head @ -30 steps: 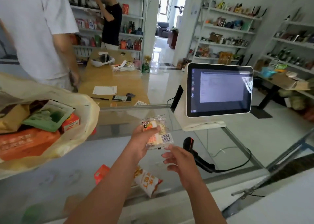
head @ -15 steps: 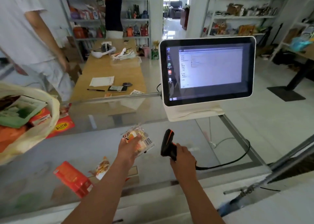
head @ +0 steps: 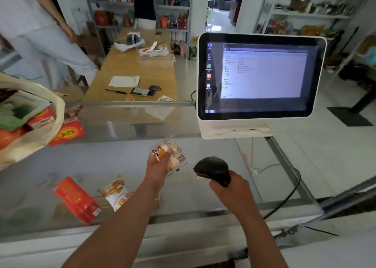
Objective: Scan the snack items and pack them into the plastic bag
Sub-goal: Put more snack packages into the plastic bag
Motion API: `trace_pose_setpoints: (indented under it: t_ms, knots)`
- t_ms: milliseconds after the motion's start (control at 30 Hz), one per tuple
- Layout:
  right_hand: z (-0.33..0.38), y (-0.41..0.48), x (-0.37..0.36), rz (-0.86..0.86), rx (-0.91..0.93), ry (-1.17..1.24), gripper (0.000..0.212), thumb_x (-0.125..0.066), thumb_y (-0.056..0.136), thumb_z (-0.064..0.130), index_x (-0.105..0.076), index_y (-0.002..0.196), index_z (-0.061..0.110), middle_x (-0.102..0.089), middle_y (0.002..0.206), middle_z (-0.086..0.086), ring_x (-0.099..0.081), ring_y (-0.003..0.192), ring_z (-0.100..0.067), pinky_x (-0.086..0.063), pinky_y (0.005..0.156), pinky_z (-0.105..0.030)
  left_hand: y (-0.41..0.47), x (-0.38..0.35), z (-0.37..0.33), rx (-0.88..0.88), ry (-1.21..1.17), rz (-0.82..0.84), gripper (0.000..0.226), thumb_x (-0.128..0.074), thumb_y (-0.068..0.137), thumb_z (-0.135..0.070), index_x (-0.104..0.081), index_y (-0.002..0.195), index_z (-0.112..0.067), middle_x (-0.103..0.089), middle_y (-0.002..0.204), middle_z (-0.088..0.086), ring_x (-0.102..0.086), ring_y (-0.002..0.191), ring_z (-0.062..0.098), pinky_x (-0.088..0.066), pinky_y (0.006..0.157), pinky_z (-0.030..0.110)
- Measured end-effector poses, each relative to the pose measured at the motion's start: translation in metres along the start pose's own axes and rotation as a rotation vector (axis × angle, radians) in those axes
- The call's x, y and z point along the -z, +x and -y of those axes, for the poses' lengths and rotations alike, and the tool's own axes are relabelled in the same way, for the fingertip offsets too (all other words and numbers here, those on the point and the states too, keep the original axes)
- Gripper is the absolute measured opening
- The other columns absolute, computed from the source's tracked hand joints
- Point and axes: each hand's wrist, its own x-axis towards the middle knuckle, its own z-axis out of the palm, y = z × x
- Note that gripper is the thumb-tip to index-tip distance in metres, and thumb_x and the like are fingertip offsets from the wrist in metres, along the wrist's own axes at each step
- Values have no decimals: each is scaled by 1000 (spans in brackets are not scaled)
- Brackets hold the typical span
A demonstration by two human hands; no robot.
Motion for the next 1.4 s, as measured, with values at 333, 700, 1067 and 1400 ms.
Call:
trace_pose_setpoints:
  t_ms: [333,700,1067,1400]
  knots:
    - [8,-10,-2,41,18,71,22,-67,80,21,-51,65,20,-52,58,5,-49,56,-6,-34,53,-17,1,2,7,-33,53,-6,25,-65,92,-20,-59,115,-15,-71,108,6,-71,93,21,-57,86,42]
    - [6,-12,0,49,11,92,19,-66,84,21,-52,71,24,-53,60,5,-51,60,-6,-35,58,-15,-2,3,6,-39,104,2,29,-64,92,-23,-58,119,-13,-72,107,6,-72,91,22,-56,86,48]
    - [6,-13,1,40,3,120,17,-65,84,21,-53,72,23,-53,61,4,-52,61,-6,-35,58,-14,-3,2,5,-46,139,-7,32,-64,93,-25,-56,121,-14,-71,109,4,-72,89,20,-61,73,36]
    - [3,-13,2,27,-13,140,18,-65,83,20,-53,70,19,-50,57,3,-49,56,-9,-37,56,-19,-2,2,6,-45,118,0,33,-64,92,-25,-54,121,-14,-70,112,5,-72,92,20,-59,80,40]
